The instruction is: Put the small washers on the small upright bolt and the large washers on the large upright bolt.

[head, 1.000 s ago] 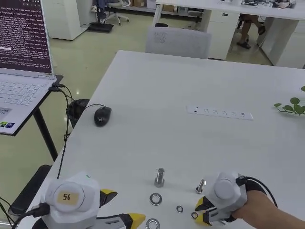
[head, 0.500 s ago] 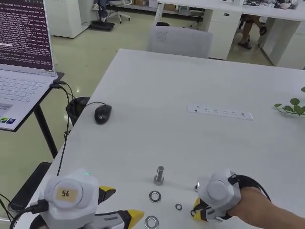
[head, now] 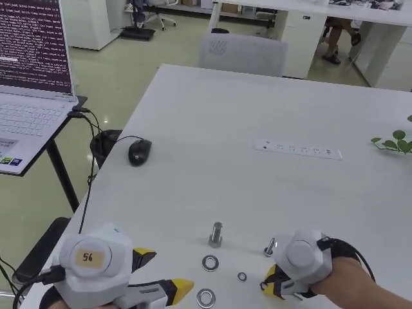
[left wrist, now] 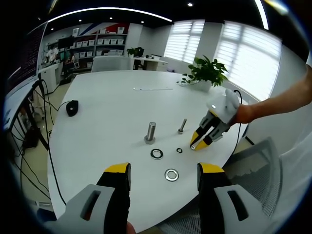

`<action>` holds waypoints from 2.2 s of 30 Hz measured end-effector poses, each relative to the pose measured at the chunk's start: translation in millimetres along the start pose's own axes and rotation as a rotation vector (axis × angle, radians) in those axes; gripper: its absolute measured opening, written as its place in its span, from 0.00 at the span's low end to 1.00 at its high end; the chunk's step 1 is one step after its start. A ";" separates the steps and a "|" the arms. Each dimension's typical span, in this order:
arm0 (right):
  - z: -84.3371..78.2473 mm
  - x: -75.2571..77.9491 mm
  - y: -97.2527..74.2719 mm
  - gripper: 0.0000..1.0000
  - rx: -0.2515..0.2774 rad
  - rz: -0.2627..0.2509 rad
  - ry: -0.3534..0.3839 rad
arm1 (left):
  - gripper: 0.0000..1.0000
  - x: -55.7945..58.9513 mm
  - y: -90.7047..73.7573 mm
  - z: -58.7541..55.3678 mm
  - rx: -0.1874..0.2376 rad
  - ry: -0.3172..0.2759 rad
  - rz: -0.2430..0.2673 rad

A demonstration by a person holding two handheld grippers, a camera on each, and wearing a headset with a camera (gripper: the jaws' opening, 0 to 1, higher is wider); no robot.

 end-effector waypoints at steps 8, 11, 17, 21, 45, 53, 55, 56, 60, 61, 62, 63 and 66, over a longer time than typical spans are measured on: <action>-2.5 21.6 -25.3 0.13 0.056 -0.085 0.115 | 0.54 -1.3 0.6 0.2 0.000 -0.003 0.001; -1.3 30.3 -36.9 0.13 0.076 -0.116 0.139 | 0.54 -0.9 1.8 0.8 0.001 -0.002 -0.002; 0.6 47.1 -54.2 0.13 0.104 -0.169 0.164 | 0.54 0.3 2.6 2.4 0.003 -0.001 -0.005; 6.3 56.5 -62.5 0.13 0.119 -0.195 0.172 | 0.54 0.9 3.1 3.0 0.002 0.002 -0.007; 22.6 70.5 -54.8 0.13 0.074 -0.171 0.122 | 0.54 -2.2 1.5 2.4 0.006 -0.009 0.000; 21.0 70.5 -50.3 0.14 0.058 -0.162 0.116 | 0.54 -0.9 2.9 3.5 0.003 -0.005 -0.004; 21.1 71.6 -49.3 0.14 0.057 -0.161 0.114 | 0.54 -0.6 2.6 3.9 0.004 -0.005 -0.004; 21.0 71.9 -49.0 0.14 0.056 -0.160 0.115 | 0.54 -0.9 2.7 3.6 0.004 -0.006 -0.004; 21.9 70.9 -49.0 0.14 0.052 -0.158 0.114 | 0.54 -1.5 2.6 2.5 0.002 -0.008 -0.002; 22.1 70.7 -49.1 0.14 0.051 -0.158 0.114 | 0.54 -1.6 2.5 2.2 0.001 -0.008 -0.001; 22.1 71.1 -48.7 0.14 0.050 -0.158 0.113 | 0.54 -1.8 2.4 1.7 0.000 -0.009 0.000; 21.9 71.6 -48.3 0.14 0.049 -0.157 0.113 | 0.54 -1.8 2.3 1.4 0.000 -0.009 0.000; 21.9 71.3 -47.5 0.14 0.042 -0.156 0.111 | 0.54 -1.7 2.2 0.4 -0.002 -0.010 0.000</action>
Point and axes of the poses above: the centre of the closed fingertips' face, and the gripper's own axes: y roughly forward along the fingers, x roughly to its right, z roughly out of its top, the point moved 4 cm from there along -y, roughly backward along the fingers, and after that the axes turned 1 degree about z, right-handed, at the moved point
